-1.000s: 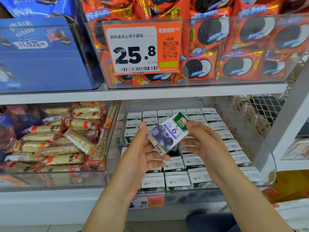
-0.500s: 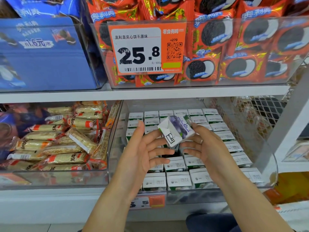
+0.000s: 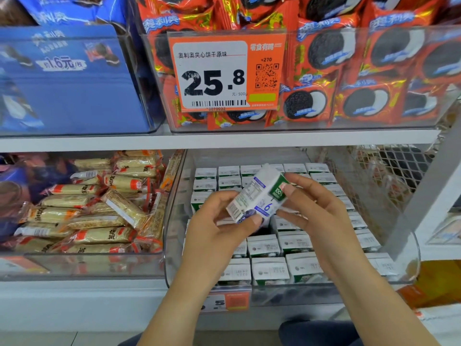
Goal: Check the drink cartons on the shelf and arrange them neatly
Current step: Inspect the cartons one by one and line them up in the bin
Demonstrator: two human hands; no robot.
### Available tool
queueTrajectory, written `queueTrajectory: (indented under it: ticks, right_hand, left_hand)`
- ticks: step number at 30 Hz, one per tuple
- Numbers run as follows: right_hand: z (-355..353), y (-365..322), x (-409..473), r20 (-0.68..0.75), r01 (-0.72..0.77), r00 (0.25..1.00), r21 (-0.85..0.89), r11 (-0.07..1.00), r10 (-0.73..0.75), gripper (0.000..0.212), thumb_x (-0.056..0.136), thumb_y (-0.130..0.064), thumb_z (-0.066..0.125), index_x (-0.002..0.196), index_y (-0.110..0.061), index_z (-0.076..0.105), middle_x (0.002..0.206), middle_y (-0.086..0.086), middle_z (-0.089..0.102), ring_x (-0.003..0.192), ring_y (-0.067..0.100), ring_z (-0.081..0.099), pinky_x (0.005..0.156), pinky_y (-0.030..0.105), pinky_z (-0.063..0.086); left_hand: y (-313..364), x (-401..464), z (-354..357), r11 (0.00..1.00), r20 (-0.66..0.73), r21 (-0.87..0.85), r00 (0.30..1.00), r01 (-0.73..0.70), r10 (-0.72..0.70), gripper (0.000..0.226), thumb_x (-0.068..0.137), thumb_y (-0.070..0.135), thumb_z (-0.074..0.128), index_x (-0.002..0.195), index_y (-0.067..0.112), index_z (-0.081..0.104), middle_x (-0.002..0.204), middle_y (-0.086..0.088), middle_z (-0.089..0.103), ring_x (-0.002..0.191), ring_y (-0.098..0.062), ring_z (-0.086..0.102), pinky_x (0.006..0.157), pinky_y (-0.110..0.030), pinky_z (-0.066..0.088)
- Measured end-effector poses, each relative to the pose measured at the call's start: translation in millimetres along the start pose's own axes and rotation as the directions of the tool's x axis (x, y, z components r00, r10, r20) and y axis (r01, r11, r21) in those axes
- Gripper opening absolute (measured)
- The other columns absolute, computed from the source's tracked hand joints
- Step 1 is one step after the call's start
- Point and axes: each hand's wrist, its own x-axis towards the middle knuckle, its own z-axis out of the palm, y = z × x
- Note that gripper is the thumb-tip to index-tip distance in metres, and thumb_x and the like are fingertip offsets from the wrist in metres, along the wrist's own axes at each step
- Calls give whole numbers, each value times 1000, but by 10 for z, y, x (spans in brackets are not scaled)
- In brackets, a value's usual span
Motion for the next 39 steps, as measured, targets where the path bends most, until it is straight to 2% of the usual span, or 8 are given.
queueTrajectory:
  ticks: [5,9,12,16,20,26,31,39]
  right_hand:
    - [-13,20,19,13,-225,974,-16,974,225,39,77,-52,54,93,-21,71,86,3,75,77,22,73,60,23,57]
    - [-71,15,33,106,-295,952,83,952,286,46,69,-43,70,93,-4,73,94,15,73,85,25,71,67,27,59]
    - [-117,12,44,123,-297,953,179,938,278,40,60,-27,77,92,-4,71,84,8,70,75,18,68,70,26,59]
    - [-164,-12,72,53,-220,975,209,953,214,25,60,-18,76,83,-10,75,77,1,72,69,9,69,62,17,55]
    - [-143,-2,59,67,-150,988,171,974,140,40,61,-20,76,99,-8,72,96,7,73,85,14,69,74,21,56]
    - [-86,27,24,51,40,998,-134,990,-33,48,67,-31,74,115,-31,68,106,-13,68,105,4,61,83,21,50]
    - [-92,21,15,147,328,944,-503,799,-295,38,80,-27,69,113,-43,60,113,-14,62,107,3,57,81,18,48]
    - [-83,83,49,383,489,872,-669,560,-304,44,86,-20,67,127,-31,57,115,-8,58,105,-7,49,88,3,34]
  left_hand:
    - [-55,-6,-4,740,-46,556,875,-378,481,54,71,2,81,105,40,61,104,26,59,103,0,52,89,-2,33]
    - [-77,-47,77,564,94,643,784,-518,613,64,60,-17,72,108,24,63,121,6,58,118,-15,48,102,-3,22]
    - [-73,-52,98,695,60,563,861,-446,504,75,67,-15,66,116,40,52,134,10,47,125,-9,44,101,-7,32]
    - [-14,-9,36,996,87,62,995,-63,57,72,81,0,69,121,52,41,121,27,54,102,9,58,77,-10,49]
    - [-20,-14,39,998,54,-46,997,-45,48,50,84,13,69,121,42,50,97,40,62,91,12,61,68,-3,46]
    - [-62,16,-12,984,-26,148,995,-96,101,53,87,15,68,124,46,46,117,29,55,104,11,57,82,-10,48]
    - [-224,28,-84,608,85,790,996,-80,21,65,97,49,41,152,25,16,157,3,26,143,-16,25,114,-29,21]
    - [-348,42,-57,348,147,932,982,-98,-118,66,97,56,25,153,23,12,161,-4,11,148,-19,4,119,-36,2]
